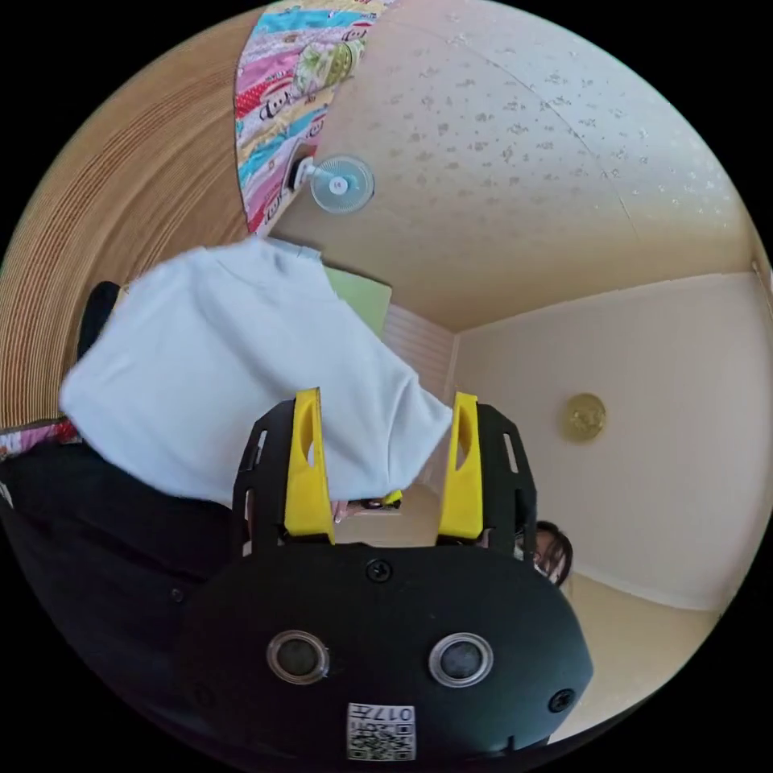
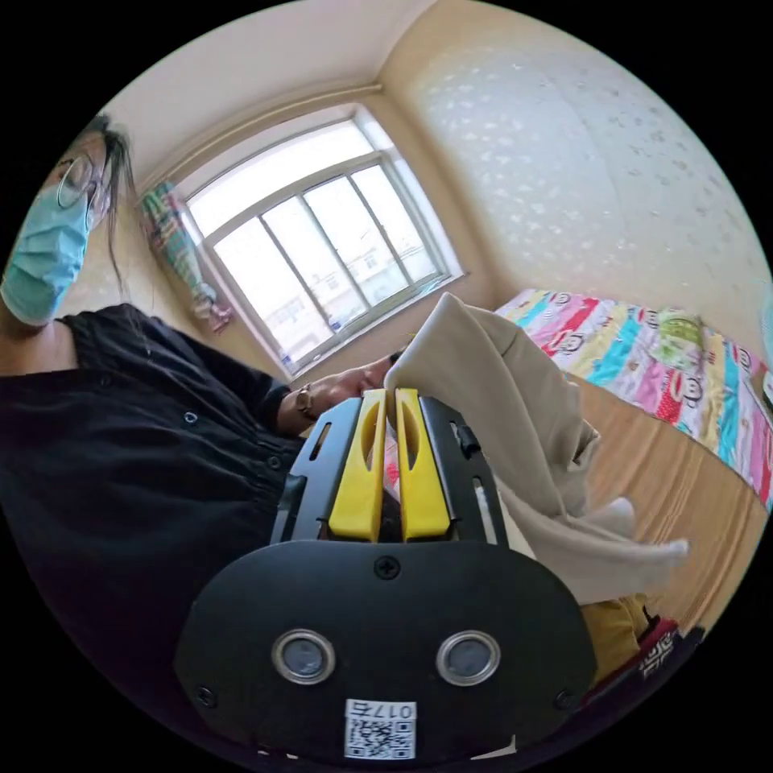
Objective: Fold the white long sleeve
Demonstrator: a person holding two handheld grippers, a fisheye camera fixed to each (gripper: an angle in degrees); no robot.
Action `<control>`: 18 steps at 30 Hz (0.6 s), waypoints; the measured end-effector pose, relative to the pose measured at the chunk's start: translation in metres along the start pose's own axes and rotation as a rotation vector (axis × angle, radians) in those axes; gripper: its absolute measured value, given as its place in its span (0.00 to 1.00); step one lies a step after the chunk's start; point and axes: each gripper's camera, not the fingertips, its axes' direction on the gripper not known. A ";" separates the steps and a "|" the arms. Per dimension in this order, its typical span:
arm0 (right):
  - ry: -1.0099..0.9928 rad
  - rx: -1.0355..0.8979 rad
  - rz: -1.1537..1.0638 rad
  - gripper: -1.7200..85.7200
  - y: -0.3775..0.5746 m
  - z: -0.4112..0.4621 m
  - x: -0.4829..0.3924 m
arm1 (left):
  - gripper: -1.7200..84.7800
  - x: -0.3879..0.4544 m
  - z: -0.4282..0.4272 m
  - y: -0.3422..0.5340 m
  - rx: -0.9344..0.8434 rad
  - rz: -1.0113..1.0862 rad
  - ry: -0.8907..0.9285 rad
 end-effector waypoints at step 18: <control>-0.328 -0.025 -0.058 0.06 0.082 0.090 0.005 | 0.08 0.027 -0.034 0.138 -0.733 0.845 0.241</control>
